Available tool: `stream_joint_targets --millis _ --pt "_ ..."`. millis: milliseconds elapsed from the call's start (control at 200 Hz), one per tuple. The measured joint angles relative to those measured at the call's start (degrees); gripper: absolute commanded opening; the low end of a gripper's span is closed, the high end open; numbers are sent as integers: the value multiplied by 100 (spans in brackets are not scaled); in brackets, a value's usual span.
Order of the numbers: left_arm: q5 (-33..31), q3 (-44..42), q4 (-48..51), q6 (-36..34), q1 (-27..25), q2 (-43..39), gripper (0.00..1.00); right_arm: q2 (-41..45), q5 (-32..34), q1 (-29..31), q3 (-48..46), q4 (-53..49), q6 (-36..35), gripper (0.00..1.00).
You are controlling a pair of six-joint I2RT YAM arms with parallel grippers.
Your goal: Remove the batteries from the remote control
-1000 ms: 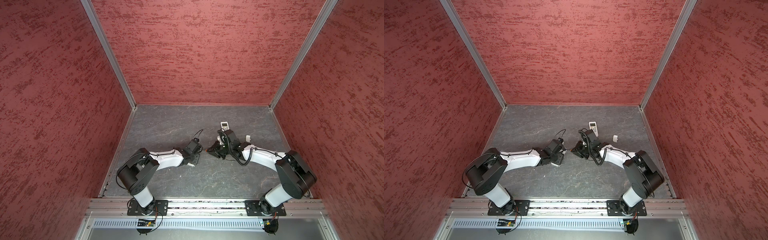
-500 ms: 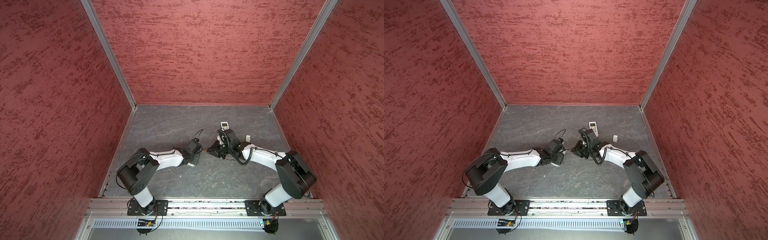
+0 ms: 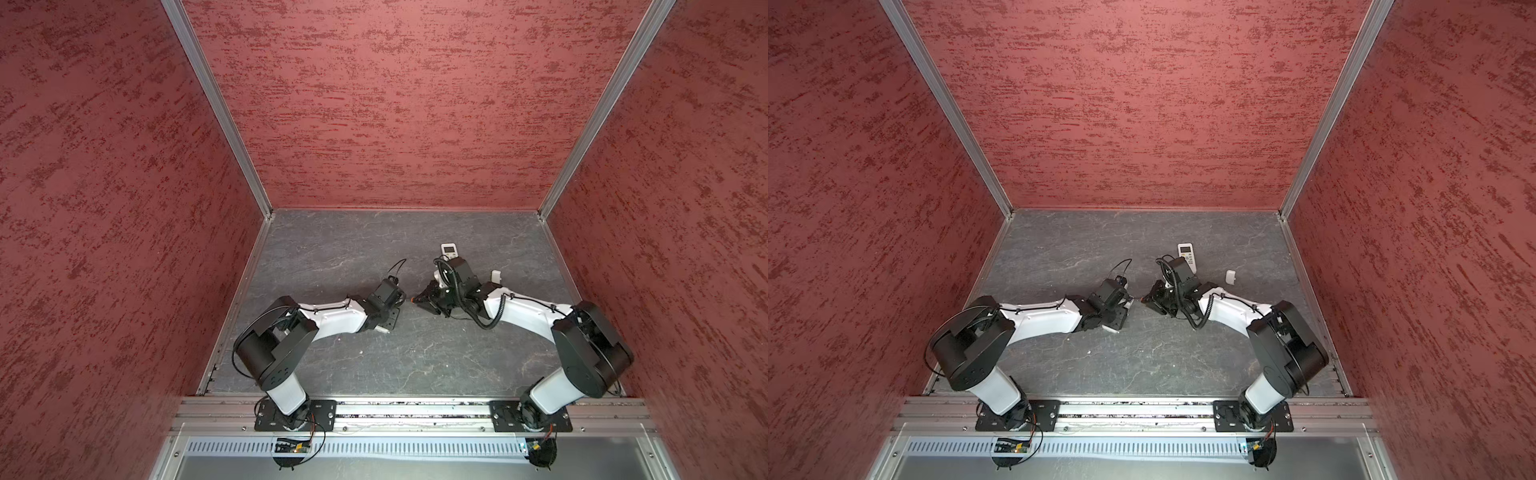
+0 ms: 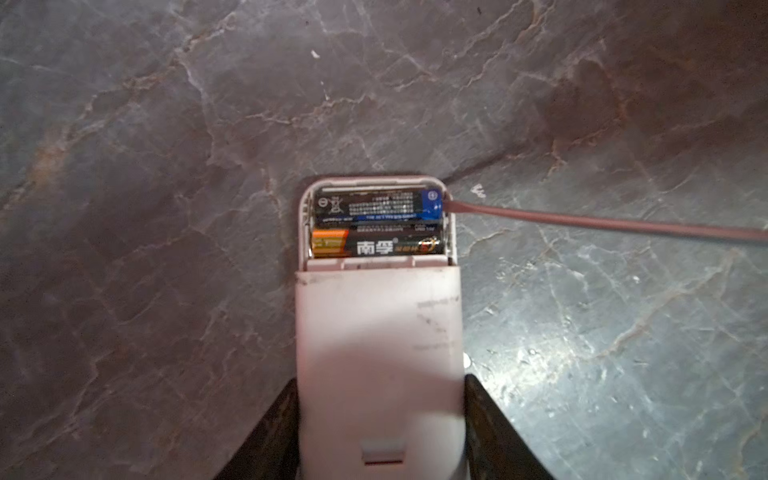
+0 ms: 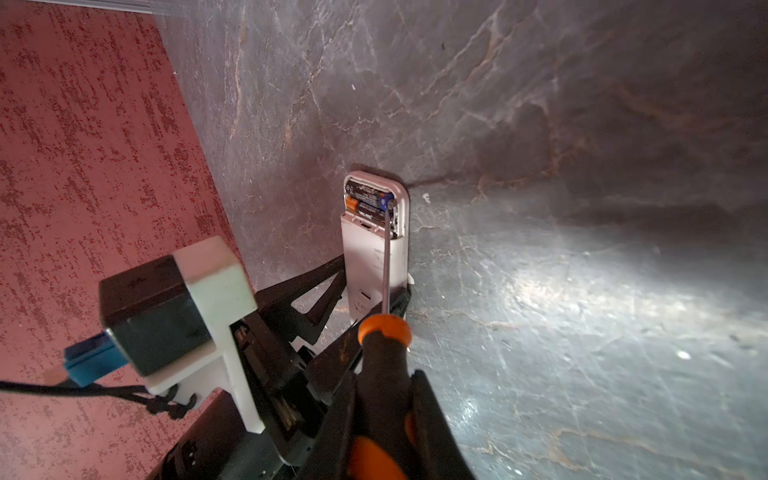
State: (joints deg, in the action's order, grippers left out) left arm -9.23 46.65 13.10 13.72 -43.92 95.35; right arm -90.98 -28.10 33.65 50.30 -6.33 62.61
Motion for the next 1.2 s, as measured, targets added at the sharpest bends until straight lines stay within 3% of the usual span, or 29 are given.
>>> stream_joint_targets --millis 1197 --pt "-2 0 0 -44 -9 0 49 79 118 37 289 219 -269 0"
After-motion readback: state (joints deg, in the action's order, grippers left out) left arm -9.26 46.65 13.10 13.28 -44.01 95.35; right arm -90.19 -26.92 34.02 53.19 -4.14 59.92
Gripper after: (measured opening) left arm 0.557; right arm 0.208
